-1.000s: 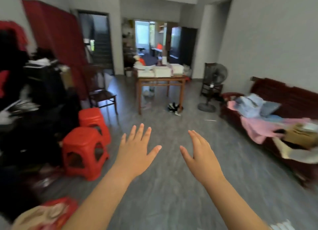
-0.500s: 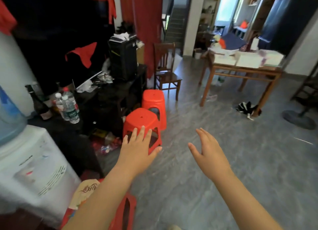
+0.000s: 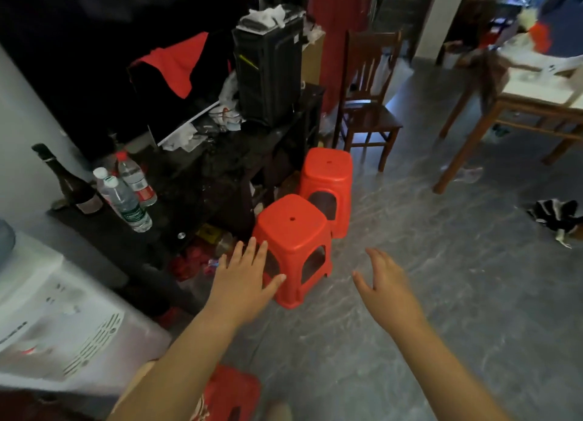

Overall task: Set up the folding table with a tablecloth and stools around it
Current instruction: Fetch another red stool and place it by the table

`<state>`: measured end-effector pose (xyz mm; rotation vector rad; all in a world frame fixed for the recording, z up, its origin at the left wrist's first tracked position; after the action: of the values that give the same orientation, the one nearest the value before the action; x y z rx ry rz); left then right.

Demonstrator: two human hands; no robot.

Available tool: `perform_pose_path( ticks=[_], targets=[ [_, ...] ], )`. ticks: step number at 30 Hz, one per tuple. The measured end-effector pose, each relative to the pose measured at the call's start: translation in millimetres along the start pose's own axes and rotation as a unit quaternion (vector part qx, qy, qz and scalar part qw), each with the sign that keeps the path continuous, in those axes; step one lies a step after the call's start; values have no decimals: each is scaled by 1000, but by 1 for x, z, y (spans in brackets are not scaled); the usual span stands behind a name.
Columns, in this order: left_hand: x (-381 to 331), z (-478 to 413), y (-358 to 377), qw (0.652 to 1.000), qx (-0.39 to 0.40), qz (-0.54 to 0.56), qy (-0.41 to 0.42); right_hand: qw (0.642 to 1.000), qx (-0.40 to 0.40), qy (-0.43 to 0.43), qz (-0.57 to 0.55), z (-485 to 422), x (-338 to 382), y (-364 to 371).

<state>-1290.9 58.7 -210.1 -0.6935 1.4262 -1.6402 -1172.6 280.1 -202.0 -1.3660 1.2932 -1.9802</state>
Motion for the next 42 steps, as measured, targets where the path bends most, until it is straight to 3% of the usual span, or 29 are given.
perform_pose_path(
  ticks=[10, 21, 30, 36, 42],
  targets=[
    [15, -240, 11, 998, -27, 8, 65, 999, 20, 35, 20, -202, -11, 55],
    [58, -488, 119, 990, 56, 39, 120, 969, 90, 222, -64, -409, -59, 196],
    [98, -588, 267, 984, 164, 7, 66, 908, 135, 376, -124, -454, -128, 340],
    [107, -620, 329, 981, 185, 26, 47, 886, 115, 408, -189, -450, -152, 397],
    [117, -630, 352, 977, 186, 91, -44, 857, 89, 433, -264, -449, -165, 431]
  ],
)
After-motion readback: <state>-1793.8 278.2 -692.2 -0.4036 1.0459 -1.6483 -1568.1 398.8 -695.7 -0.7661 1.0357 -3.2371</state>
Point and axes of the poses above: each hand's wrist, its own z-axis away from the middle knuckle, its own y-axis out of the palm, x = y × z, the point moved 6 cm from there along -z, towards the middle knuckle, and after that the axes turned 2 degrees about x, right-handed, at the moved point
